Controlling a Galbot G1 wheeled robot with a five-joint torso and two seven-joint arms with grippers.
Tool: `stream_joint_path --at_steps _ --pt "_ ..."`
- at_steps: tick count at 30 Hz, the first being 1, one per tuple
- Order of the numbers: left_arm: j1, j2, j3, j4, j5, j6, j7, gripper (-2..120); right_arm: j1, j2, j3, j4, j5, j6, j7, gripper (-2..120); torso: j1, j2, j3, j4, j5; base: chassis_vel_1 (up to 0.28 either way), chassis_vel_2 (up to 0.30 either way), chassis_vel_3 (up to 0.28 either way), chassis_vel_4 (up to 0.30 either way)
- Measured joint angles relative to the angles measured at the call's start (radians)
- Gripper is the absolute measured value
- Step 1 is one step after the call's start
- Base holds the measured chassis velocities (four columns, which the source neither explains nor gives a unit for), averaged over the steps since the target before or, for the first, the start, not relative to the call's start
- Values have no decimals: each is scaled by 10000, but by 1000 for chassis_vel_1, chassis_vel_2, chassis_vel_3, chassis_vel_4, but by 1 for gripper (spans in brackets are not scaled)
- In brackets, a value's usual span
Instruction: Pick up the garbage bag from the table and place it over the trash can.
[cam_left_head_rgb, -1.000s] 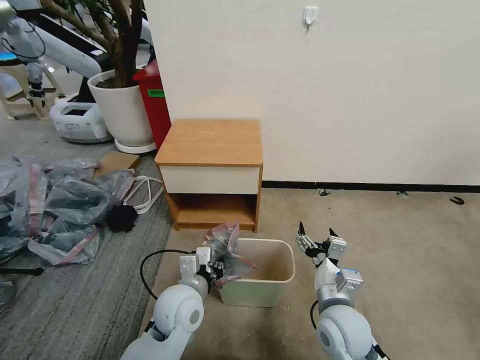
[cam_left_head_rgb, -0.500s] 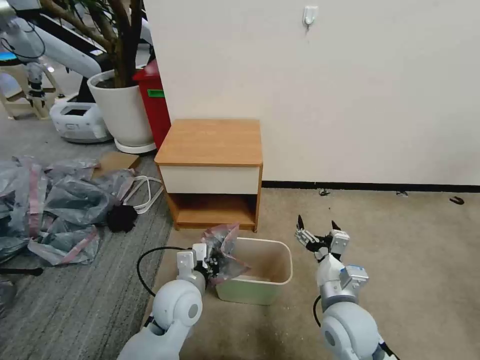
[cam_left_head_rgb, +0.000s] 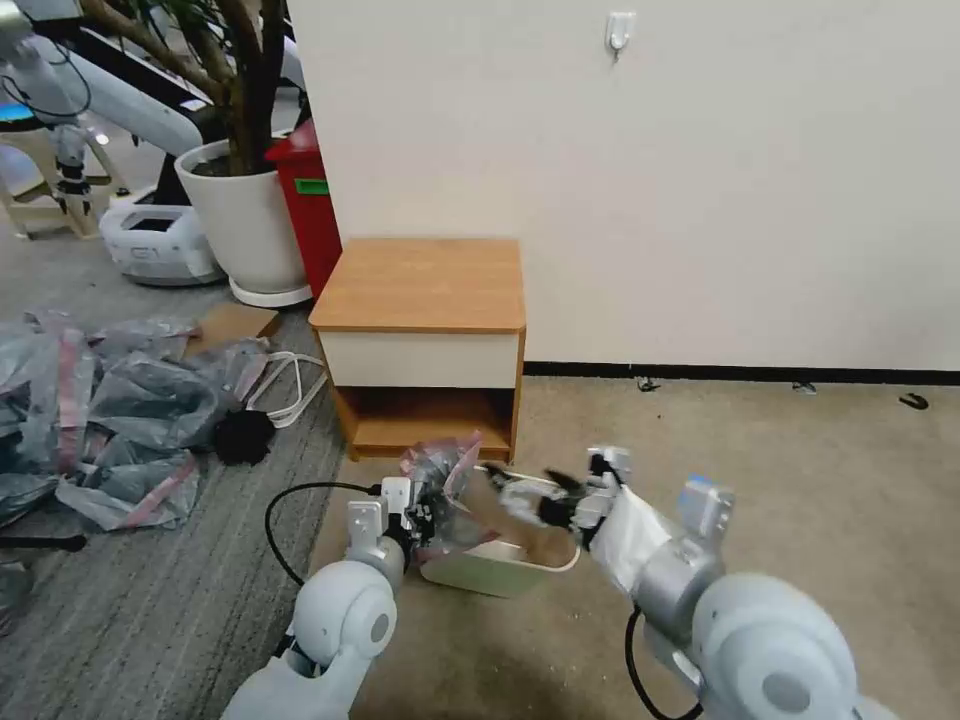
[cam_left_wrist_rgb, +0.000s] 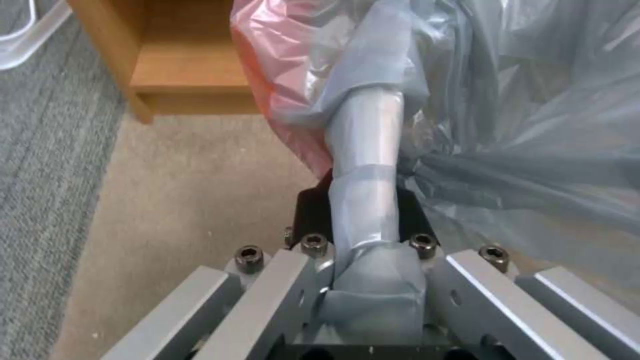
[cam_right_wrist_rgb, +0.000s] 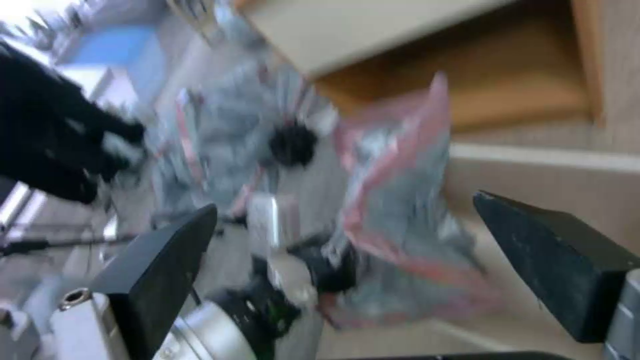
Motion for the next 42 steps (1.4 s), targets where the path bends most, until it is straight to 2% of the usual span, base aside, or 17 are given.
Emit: stream_joint_path --at_steps 6,11,21,30,37,39,40,42 --pt "123 -75 42 25 672 -280 424 6 1571 396 -1071 -1143 982 -1 988 95 0 0 0 -2 -1 0 0 0 0" --pt "200 -134 37 32 879 -418 538 6 2217 778 -1481 -1617 1365 48 1386 93 0 0 0 -2 -2 0 0 0 0" --pt "253 -201 41 66 1129 -639 675 6 2831 1207 -2092 -2473 1236 89 1714 92 0 0 0 -3 -2 0 0 0 0" --pt "295 -178 21 31 1194 -780 763 6 3096 1250 -2392 -3364 721 150 1733 87 0 0 0 -3 -1 0 0 0 0" --pt "268 -178 24 31 1197 -837 779 6 3075 1257 -2543 -3611 335 156 1689 71 0 0 0 -3 0 0 0 0 0" --pt "256 -175 24 40 1197 -858 782 6 3058 1251 -2560 -3614 256 151 1665 61 0 0 0 -3 -1 0 0 0 0" --pt "256 -175 24 40 1197 -858 782 6 3058 1251 -2560 -3614 256 151 1665 61 0 0 0 -3 -1 0 0 0 0" --pt "253 -175 24 66 1197 -868 784 6 3035 1237 -2576 -3615 139 143 1623 49 0 0 0 -3 -1 0 0 0 0"
